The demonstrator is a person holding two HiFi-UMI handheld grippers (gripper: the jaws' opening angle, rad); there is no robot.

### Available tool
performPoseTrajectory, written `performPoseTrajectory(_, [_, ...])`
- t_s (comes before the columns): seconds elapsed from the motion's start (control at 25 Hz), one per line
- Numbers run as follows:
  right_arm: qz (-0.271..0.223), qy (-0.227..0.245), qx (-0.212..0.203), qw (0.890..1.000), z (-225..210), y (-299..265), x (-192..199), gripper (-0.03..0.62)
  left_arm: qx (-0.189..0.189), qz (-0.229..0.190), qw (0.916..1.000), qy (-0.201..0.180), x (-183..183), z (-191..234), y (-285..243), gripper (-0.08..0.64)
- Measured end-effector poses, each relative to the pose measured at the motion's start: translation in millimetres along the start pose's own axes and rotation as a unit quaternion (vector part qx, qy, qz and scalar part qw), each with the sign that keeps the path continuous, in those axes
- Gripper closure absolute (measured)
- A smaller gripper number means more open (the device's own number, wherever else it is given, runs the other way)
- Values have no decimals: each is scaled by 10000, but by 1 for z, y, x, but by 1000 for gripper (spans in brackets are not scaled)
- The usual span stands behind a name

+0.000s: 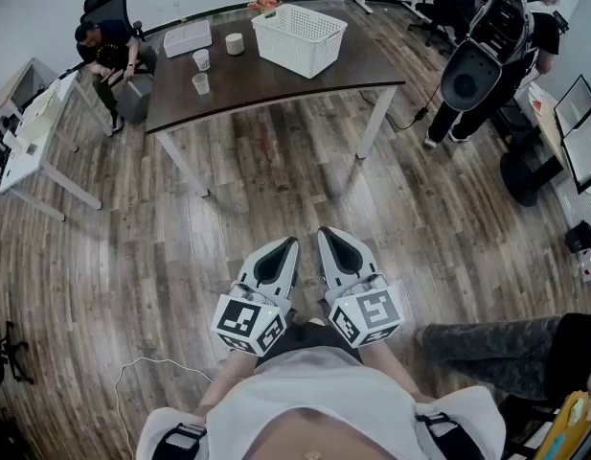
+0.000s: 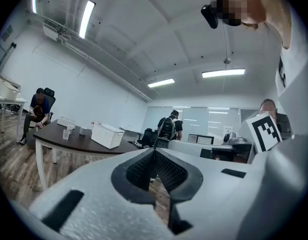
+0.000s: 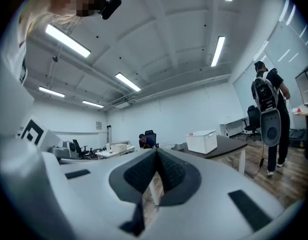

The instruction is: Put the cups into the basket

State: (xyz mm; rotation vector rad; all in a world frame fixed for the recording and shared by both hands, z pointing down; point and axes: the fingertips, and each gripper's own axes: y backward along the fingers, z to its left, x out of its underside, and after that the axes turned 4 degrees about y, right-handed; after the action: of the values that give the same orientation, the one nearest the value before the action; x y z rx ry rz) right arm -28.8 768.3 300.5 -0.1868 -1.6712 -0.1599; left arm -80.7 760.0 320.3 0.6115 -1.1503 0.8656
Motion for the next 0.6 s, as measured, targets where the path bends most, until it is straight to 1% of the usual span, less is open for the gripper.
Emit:
performPoseTrajectory(0.12, [19,-88,36,10000,-3,-8,0,581,15,-29,10000,-37,-7,7,0,549])
performPoseTrajectory(0.28, [19,-107,16,9999,4,-13,1,580,5,-15,10000,-30,-7,15,6,549])
performPoseTrajectory(0.44, [135,-24,51,9999,11,-14,9,580,-4,-6,10000,30,-4,18,10,549])
performPoseTrajectory(0.6, [75,-271,161,9995,14,-18,11,580,-29,16,10000,64,-2,27,18,549])
